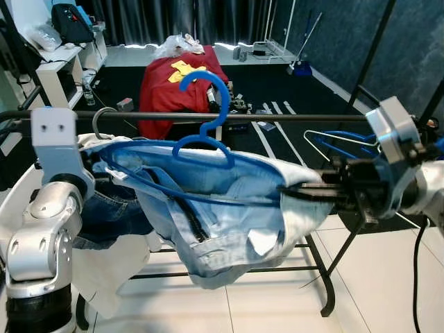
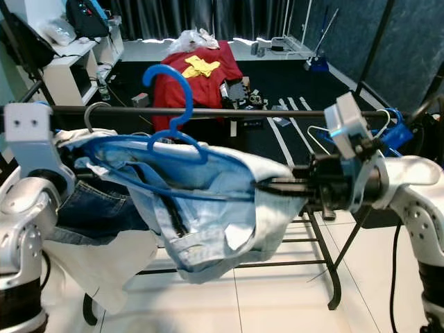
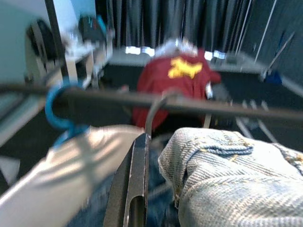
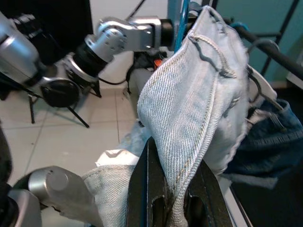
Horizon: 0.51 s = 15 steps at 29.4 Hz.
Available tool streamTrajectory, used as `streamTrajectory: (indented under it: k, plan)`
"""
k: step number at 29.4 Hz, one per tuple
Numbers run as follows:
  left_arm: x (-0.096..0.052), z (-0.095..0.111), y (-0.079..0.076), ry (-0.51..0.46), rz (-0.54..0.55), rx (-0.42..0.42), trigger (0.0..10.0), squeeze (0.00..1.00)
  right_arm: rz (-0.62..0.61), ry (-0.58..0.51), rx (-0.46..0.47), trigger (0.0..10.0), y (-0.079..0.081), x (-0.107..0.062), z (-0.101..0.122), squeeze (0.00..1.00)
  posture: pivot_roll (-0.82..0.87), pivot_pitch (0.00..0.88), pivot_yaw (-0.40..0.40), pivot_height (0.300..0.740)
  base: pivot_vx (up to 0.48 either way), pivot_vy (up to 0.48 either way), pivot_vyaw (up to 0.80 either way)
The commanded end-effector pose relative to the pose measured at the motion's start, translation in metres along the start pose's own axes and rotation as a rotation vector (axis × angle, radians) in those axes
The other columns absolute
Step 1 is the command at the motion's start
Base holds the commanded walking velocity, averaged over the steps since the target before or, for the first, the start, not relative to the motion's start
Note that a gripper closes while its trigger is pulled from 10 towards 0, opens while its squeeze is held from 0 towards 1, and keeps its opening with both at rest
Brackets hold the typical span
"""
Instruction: Hang hanger
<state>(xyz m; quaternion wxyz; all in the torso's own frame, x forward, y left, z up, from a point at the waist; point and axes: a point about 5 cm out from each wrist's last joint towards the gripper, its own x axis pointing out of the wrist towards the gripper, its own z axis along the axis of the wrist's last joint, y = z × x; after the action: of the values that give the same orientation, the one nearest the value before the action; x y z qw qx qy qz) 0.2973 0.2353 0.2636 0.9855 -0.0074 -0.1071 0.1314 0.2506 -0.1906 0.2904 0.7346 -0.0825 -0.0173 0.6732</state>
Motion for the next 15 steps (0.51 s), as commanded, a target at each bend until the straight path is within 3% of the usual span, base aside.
streamTrajectory:
  k: [1, 9, 15]
  plan:
    - [0.001, 0.001, 0.028, -0.009, 0.129, 0.04, 10.0, 0.0, 0.015, -0.02, -0.028, 10.0, 0.005, -0.009, 0.01, 0.0, -0.1, 0.0, -0.008, 0.74, 0.0, 0.0, 0.0]
    - [0.002, -0.002, 0.033, -0.001, 0.126, 0.041, 10.0, 0.0, 0.008, -0.024, -0.014, 10.0, 0.006, -0.013, 0.008, 0.0, -0.1, 0.0, -0.003, 0.74, 0.0, 0.0, 0.0]
    - [0.003, -0.01, 0.048, 0.025, 0.151, 0.06, 10.0, 0.0, -0.03, -0.071, -0.024, 10.0, 0.003, -0.021, 0.017, 0.0, -0.1, 0.0, -0.003, 0.74, 0.0, 0.0, 0.0]
